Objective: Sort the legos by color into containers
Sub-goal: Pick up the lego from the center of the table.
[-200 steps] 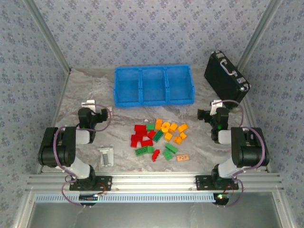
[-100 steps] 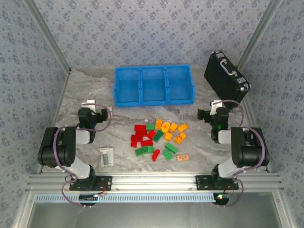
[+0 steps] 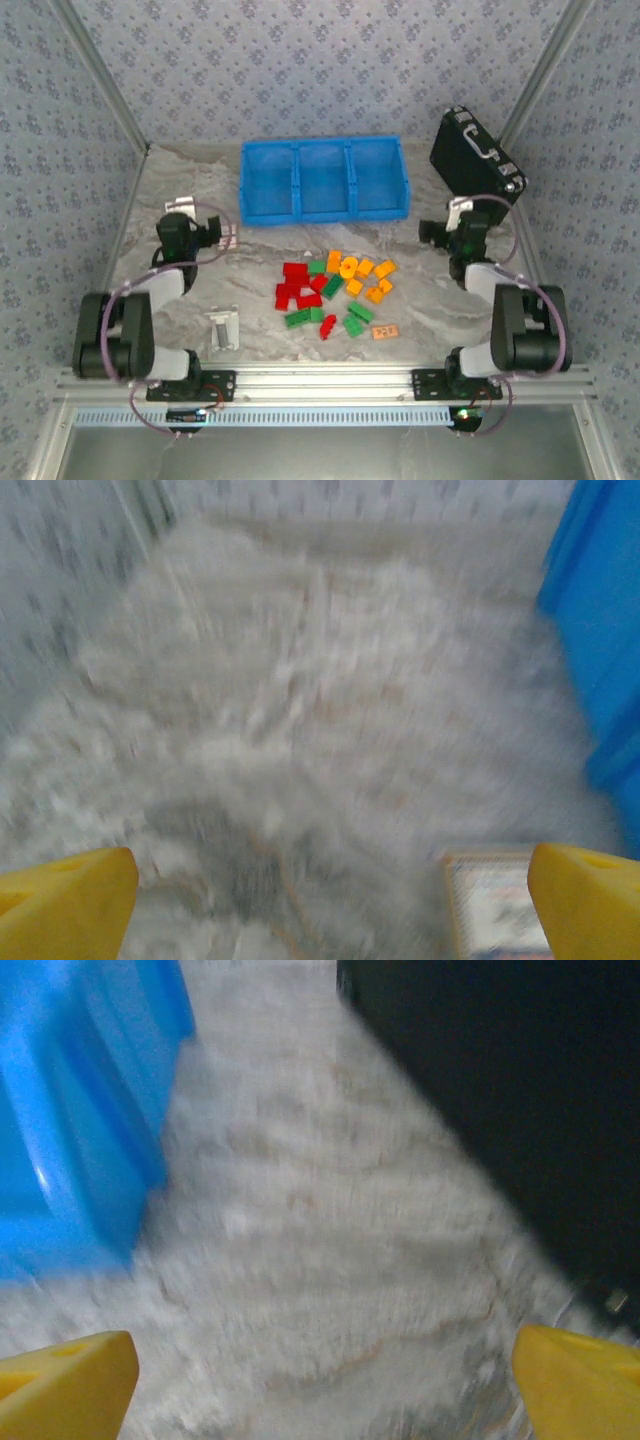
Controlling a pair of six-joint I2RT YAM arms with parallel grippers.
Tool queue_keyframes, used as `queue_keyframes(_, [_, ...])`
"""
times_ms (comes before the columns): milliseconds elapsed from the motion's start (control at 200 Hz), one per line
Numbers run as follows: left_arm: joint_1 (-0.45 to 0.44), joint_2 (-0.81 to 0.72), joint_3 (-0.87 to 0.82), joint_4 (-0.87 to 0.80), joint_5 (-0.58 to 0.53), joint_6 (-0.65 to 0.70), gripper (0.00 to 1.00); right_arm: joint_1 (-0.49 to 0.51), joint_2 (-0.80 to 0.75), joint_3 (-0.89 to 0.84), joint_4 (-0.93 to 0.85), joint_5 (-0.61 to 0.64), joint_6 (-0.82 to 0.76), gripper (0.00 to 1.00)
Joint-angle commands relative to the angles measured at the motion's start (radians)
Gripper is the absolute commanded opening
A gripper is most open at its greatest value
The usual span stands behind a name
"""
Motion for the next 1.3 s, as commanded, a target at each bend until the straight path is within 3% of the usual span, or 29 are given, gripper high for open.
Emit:
queue_keyframes(0, [-0.073,-0.198,0.177,-0.321,-0.126,-0.034,1.00,0.017,-0.161,0.195,-0.388,-0.066,0.070,0.99])
queue_keyframes(190, [-0.132,-0.378,0.372,-0.731,0.009,-0.066,1.00,0.209,-0.203,0.261,-0.644,-0.087,0.101,0.99])
queue_keyframes(310, [-0.152,-0.499,0.404,-0.954,0.008,-0.033,1.00,0.382,-0.171,0.251,-0.749,0.001,0.143,0.99])
queue_keyframes(560, [-0.153,-0.784,0.302,-1.096,0.077,0.003,1.00,0.620,-0.238,0.164,-0.859,0.169,0.281,0.98])
queue_keyframes(765, [-0.154,-0.806,0.273,-1.190,0.153,0.004,1.00,0.645,-0.232,0.108,-0.932,0.159,0.379,0.95])
queue_keyframes(1020, [-0.154,-0.842,0.243,-1.182,0.267,-0.002,1.00,0.629,-0.130,0.107,-0.899,0.167,0.419,0.93])
queue_keyframes(1295, [-0.154,-0.843,0.225,-1.167,0.252,0.051,1.00,0.563,0.018,0.155,-0.850,0.147,0.431,0.86])
